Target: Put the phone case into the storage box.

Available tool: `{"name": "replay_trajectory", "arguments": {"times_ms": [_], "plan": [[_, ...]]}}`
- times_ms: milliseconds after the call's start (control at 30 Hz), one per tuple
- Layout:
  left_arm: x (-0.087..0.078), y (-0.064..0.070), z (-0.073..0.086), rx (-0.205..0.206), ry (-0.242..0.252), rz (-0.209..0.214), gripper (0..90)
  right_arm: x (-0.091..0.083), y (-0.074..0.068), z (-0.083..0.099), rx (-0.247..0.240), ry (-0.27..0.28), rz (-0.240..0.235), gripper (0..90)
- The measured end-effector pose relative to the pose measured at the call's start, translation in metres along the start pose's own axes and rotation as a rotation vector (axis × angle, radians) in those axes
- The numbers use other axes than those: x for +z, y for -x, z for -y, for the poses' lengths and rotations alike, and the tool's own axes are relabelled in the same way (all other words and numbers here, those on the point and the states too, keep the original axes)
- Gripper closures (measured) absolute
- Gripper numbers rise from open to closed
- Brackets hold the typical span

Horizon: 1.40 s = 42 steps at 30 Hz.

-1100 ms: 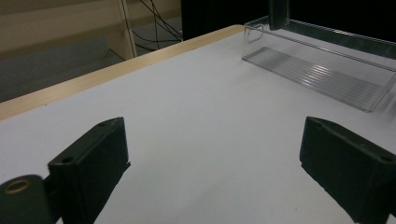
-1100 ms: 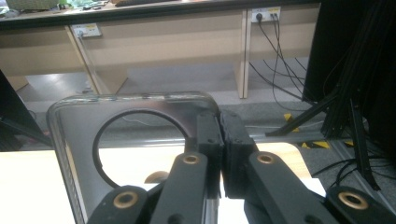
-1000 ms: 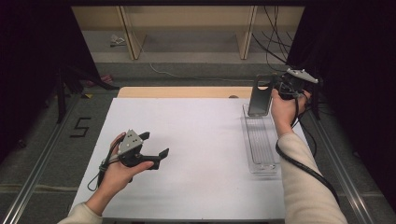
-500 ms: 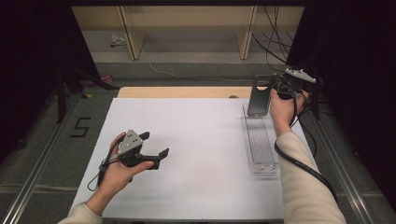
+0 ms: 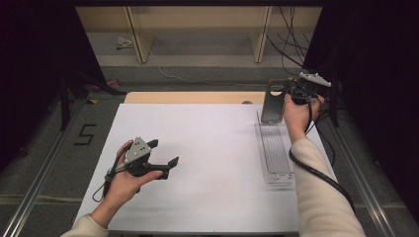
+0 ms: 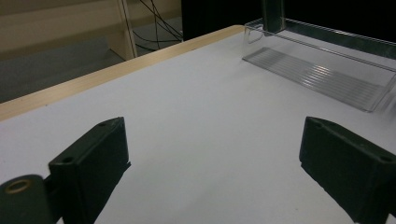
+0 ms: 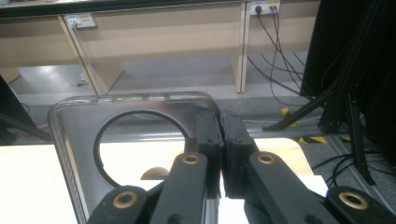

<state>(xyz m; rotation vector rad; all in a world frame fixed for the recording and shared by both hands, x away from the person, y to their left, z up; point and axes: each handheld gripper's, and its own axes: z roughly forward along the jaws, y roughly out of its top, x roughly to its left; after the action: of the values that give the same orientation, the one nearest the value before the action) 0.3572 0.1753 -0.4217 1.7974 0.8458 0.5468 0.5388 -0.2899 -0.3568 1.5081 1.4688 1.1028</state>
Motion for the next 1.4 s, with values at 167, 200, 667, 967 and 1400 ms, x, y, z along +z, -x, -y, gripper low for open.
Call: {"name": "replay_trajectory", "arguments": {"times_ms": [167, 200, 667, 967, 1400], "plan": [[0.0, -0.0002, 0.0, 0.0, 0.001, 0.0, 7.5, 0.0012, -0.0003, 0.0013, -0.002, -0.006, 0.005, 87.9], [-0.0001, -0.0001, -0.0001, -0.001, 0.001, 0.0, 7.5, 0.0013, -0.0006, 0.0015, -0.003, -0.008, 0.006, 87.9], [-0.0002, -0.0001, -0.0001, 0.0, 0.0, 0.001, 7.5, 0.0042, -0.0028, 0.0045, -0.01, -0.015, 0.009, 87.6], [-0.0002, 0.0, -0.0001, -0.001, 0.001, 0.001, 7.5, 0.0053, -0.0039, 0.0055, -0.014, -0.02, 0.01, 87.6], [0.0, 0.0001, -0.0003, -0.001, 0.002, 0.001, 7.5, 0.0092, -0.0032, 0.0102, -0.018, -0.033, 0.021, 87.6]]}}
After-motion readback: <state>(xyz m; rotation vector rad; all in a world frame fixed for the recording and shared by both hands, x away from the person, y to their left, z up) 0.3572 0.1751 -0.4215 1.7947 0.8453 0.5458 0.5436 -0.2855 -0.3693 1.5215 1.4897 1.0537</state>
